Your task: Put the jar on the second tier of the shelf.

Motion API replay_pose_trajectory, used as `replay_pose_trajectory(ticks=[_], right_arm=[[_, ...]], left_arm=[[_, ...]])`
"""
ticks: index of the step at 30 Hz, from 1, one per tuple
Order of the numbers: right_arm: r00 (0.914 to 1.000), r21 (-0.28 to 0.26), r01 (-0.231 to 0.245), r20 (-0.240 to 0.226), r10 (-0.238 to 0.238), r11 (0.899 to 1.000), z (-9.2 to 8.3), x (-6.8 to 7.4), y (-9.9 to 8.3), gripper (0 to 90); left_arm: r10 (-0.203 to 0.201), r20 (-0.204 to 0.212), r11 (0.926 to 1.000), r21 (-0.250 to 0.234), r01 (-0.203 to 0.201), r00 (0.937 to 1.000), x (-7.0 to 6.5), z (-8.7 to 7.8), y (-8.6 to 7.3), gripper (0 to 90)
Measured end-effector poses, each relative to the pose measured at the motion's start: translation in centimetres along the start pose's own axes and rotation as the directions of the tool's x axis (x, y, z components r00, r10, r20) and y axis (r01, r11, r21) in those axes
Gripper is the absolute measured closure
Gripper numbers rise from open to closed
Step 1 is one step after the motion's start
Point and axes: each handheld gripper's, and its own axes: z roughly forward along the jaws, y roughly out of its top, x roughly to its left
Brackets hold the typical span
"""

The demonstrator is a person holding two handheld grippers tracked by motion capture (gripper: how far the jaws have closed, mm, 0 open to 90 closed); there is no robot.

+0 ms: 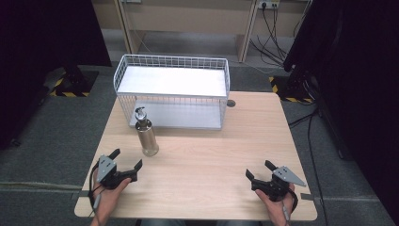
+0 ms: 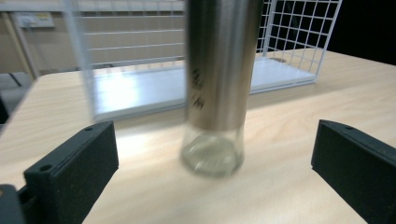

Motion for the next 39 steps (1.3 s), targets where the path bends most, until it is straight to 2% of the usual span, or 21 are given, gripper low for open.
replay_pose_trajectory(ticks=[1, 4, 9, 15, 25, 35, 39], right_arm=[[1.0, 0.001, -0.002, 0.0, 0.002, 1.0, 0.0, 0.0, 0.0, 5.6], [1.0, 0.004, -0.007, 0.001, 0.007, 1.0, 0.0, -0.1, 0.0, 5.5], [1.0, -0.001, -0.005, 0.002, 0.005, 1.0, -0.1, 0.0, 0.0, 5.6], [1.0, 0.0, -0.003, 0.001, 0.003, 1.0, -0.1, 0.0, 0.0, 5.5], [1.0, -0.001, -0.008, 0.003, 0.008, 1.0, -0.1, 0.0, 0.0, 5.5], [0.9999, 0.001, -0.012, 0.006, 0.012, 1.0, 0.0, 0.0, 0.0, 5.5], [0.9999, 0.002, -0.013, 0.006, 0.013, 1.0, 0.0, -0.1, 0.0, 5.5]], left_arm=[[-0.018, -0.004, 0.9998, 0.0, 0.018, 0.9998, 0.3, -0.5, -0.5, 0.4], [-0.04, -0.005, 0.9991, -0.013, 0.04, 0.9992, 0.5, -0.8, -0.6, 2.0], [-0.021, 0.002, 0.9997, -0.015, 0.021, 0.9998, 0.1, -0.8, -0.7, 2.9], [-0.03, -0.002, 0.9993, -0.022, 0.03, 0.9995, 0.1, -0.9, -0.7, 2.7], [-0.011, 0.002, 0.9991, -0.041, 0.011, 0.9999, 0.1, -0.6, -0.4, 2.7], [0.028, 0.016, 0.9976, -0.064, -0.027, 0.9995, -0.2, 0.7, 0.7, 3.7], [0.032, 0.022, 0.9968, -0.074, -0.03, 0.9993, -0.3, 1.4, 1.1, 4.1]])
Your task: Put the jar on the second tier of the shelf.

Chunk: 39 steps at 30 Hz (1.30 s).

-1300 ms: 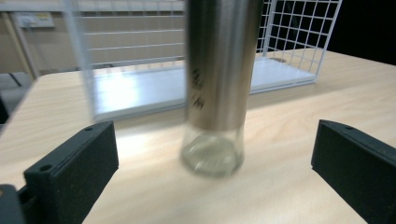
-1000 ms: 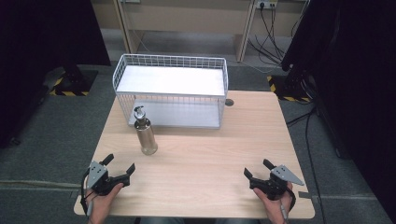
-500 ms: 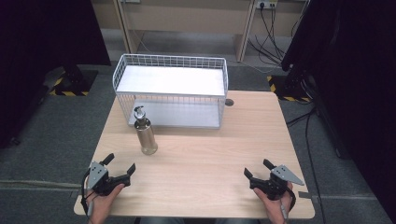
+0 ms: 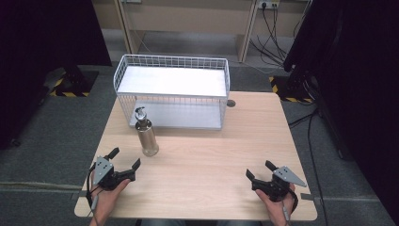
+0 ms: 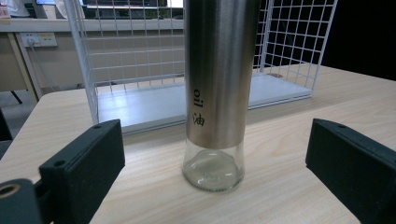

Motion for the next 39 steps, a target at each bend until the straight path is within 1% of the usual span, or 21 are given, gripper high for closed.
replay_pose_trajectory(ticks=[2, 12, 15, 23, 29, 39], right_arm=[[1.0, 0.0, 0.0, 0.0, 0.0, 1.0, 0.0, 0.0, 0.0, 5.6], [1.0, -0.001, -0.003, -0.001, 0.003, 1.0, 0.0, 0.0, 0.0, 5.6], [1.0, 0.0, -0.002, -0.001, 0.002, 1.0, 0.0, 0.0, 0.0, 5.6], [1.0, 0.0, -0.003, -0.001, 0.003, 1.0, 0.0, 0.0, 0.0, 5.6], [1.0, 0.001, -0.002, -0.002, 0.002, 1.0, 0.0, 0.0, 0.0, 5.5], [1.0, 0.002, -0.003, -0.002, 0.003, 1.0, 0.0, 0.0, 0.0, 5.6]], left_arm=[[0.007, 0.001, 1.0, -0.003, -0.007, 1.0, 0.0, 0.4, 0.2, 4.3], [0.008, 0.004, 0.9996, -0.029, -0.008, 1.0, -0.1, 2.8, 1.2, 5.9], [0.006, 0.006, 0.9995, -0.031, -0.006, 1.0, -0.2, 3.5, 1.6, 6.7], [0.019, 0.012, 0.999, -0.04, -0.018, 0.9997, -0.3, 5.2, 2.5, 9.9], [0.027, 0.019, 0.9989, -0.04, -0.026, 0.9995, -0.5, 6.3, 2.9, 13.2], [0.017, 0.018, 0.999, -0.042, -0.016, 0.9997, -0.7, 7.8, 3.2, 22.1]])
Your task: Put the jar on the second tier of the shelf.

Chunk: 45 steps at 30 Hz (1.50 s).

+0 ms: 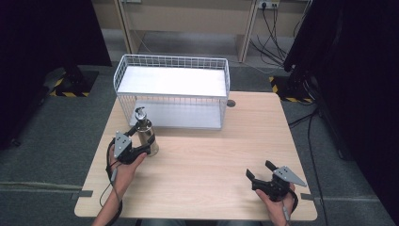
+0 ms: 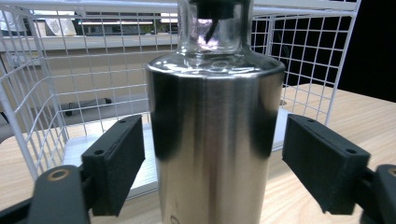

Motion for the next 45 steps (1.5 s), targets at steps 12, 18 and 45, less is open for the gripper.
replay_pose_trajectory(ticks=[12, 18, 45], right_arm=[[1.0, 0.001, -0.001, -0.001, 0.001, 1.0, 0.0, 0.0, 0.0, 5.6], [1.0, 0.0, -0.002, -0.001, 0.002, 1.0, 0.0, 0.0, 0.0, 5.6], [1.0, 0.001, -0.002, -0.001, 0.002, 1.0, 0.0, 0.0, 0.0, 5.6]], left_arm=[[-0.003, 0.001, 1.0, -0.003, 0.003, 1.0, 0.2, 0.4, 0.0, 35.2], [-0.001, 0.008, 0.9998, 0.019, 0.001, 1.0, 0.3, 0.3, 0.3, 35.4], [0.016, 0.018, 0.9986, -0.051, -0.015, 0.9997, -0.2, -1.2, 5.1, 35.5]])
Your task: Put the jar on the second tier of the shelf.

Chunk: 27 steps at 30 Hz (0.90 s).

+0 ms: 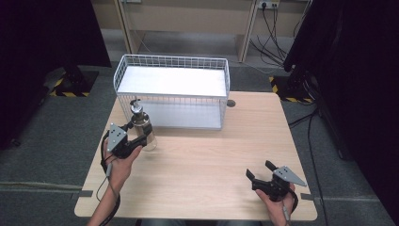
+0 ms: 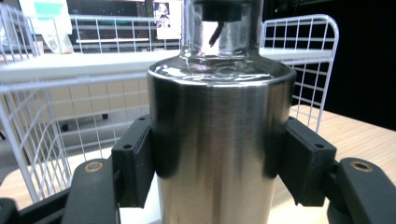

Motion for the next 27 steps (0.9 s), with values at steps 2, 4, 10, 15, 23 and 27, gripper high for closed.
replay_pose_trajectory(ticks=[2, 4, 10, 15, 23, 27], right_arm=[[1.0, -0.001, 0.001, 0.0, -0.001, 1.0, 0.0, 0.0, 0.0, 5.6], [1.0, 0.0, 0.0, 0.0, 0.0, 1.0, 0.0, 0.0, 0.0, 5.6], [1.0, -0.001, 0.0, 0.001, 0.0, 1.0, 0.0, 0.0, 0.0, 5.6], [1.0, -0.001, -0.002, 0.001, 0.002, 1.0, 0.0, 0.0, 0.0, 5.6], [1.0, -0.002, -0.003, 0.002, 0.003, 1.0, 0.0, 0.0, 0.0, 5.6], [1.0, -0.002, -0.005, 0.002, 0.005, 1.0, 0.0, -0.1, 0.0, 5.6]], left_arm=[[-0.002, 0.0, 0.9999, -0.011, 0.002, 1.0, 0.0, 0.0, 0.5, 35.5], [0.002, 0.001, 0.9998, -0.019, -0.002, 1.0, 0.0, -0.1, 0.9, 35.5], [0.01, -0.003, 0.9994, -0.035, -0.01, 1.0, 0.1, 0.0, 2.2, 35.5], [0.012, -0.012, 0.9986, -0.052, -0.013, 0.9999, 0.4, 0.1, 3.2, 35.5], [0.02, -0.021, 0.9978, -0.064, -0.021, 0.9996, 0.7, 0.2, 4.5, 35.5], [0.023, -0.03, 0.9971, -0.072, -0.026, 0.9993, 0.9, 0.3, 5.3, 35.5]])
